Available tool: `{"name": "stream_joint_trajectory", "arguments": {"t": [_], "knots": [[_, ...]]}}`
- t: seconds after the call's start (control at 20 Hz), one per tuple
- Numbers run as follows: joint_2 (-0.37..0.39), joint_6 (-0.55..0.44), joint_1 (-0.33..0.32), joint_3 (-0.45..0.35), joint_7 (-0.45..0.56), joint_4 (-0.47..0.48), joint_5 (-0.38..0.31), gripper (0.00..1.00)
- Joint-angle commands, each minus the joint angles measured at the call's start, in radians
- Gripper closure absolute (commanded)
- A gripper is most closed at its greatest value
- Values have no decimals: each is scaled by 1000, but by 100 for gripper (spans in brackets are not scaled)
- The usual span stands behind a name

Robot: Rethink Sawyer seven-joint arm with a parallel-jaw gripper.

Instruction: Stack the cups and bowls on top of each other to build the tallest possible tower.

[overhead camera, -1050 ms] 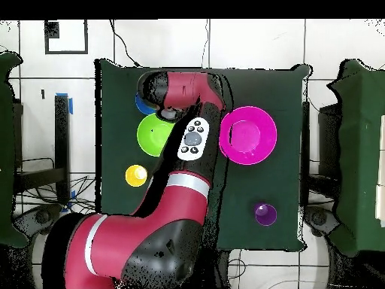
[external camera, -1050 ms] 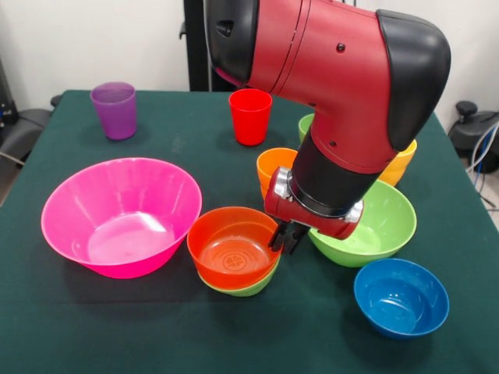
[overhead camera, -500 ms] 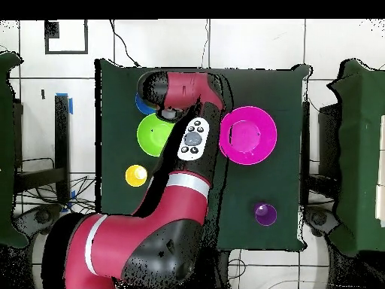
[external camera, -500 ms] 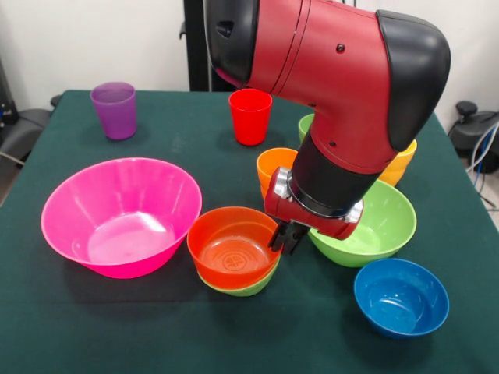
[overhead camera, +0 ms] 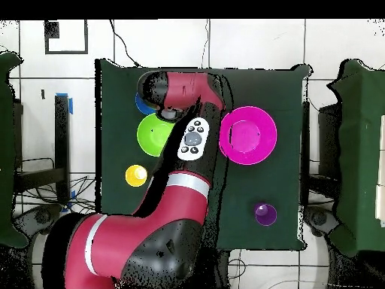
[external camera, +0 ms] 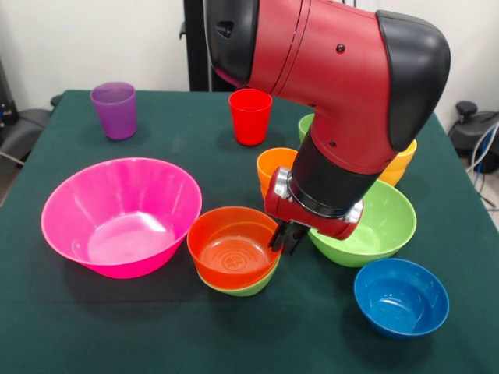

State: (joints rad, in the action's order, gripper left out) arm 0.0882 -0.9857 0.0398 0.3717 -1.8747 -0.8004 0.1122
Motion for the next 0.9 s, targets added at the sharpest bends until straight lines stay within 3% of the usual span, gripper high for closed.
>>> {"name": "stream_joint_trajectory", "arguments": {"t": [0.05, 0.9], "knots": [[-1, -2, -2, -73, -16, -6, -46, 100], [0, 2, 3, -65, -22, -6, -51, 100]]}}
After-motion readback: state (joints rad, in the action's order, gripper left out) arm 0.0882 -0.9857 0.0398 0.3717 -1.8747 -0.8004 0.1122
